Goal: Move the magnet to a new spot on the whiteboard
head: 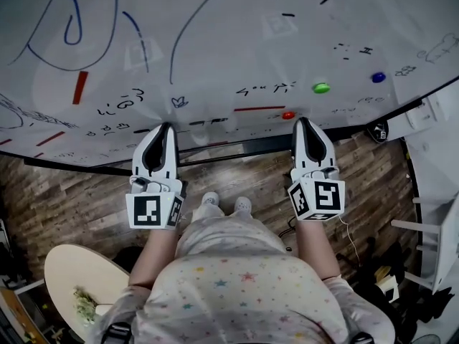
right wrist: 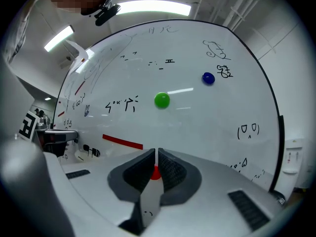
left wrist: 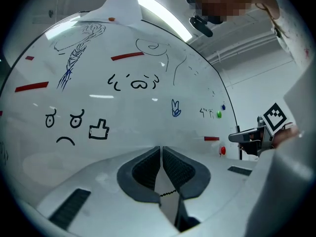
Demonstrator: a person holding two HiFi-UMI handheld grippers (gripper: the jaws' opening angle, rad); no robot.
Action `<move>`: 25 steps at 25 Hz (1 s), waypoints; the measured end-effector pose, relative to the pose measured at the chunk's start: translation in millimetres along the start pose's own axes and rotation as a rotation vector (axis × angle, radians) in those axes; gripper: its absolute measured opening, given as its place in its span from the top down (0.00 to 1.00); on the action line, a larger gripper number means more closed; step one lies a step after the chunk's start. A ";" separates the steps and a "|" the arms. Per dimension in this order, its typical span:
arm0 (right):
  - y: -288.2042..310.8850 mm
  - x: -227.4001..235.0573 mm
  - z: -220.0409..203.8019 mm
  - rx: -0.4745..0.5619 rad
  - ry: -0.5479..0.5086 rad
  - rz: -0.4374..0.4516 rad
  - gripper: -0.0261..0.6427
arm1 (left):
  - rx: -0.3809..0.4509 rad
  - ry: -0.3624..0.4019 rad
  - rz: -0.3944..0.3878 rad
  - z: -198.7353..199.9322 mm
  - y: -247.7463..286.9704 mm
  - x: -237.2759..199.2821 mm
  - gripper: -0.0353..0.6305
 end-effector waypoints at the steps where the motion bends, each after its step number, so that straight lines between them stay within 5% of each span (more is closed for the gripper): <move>1: 1.3 1.0 -1.2 -0.001 -0.002 0.002 0.93 | -0.003 0.000 0.004 0.1 0.2 0.4 0.91; 25: 24.3 -8.4 -31.4 -0.091 -0.033 0.030 0.72 | -0.041 0.011 0.025 -5.2 1.6 6.4 0.91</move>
Point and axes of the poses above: the fingertips, and each gripper's own axes: y forward along the fingers, x to its right, z out of its top, the point moved 8 cm from there along -y, backward along the fingers, and after that the axes turned 8 degrees about -z, right-handed, at the moved point
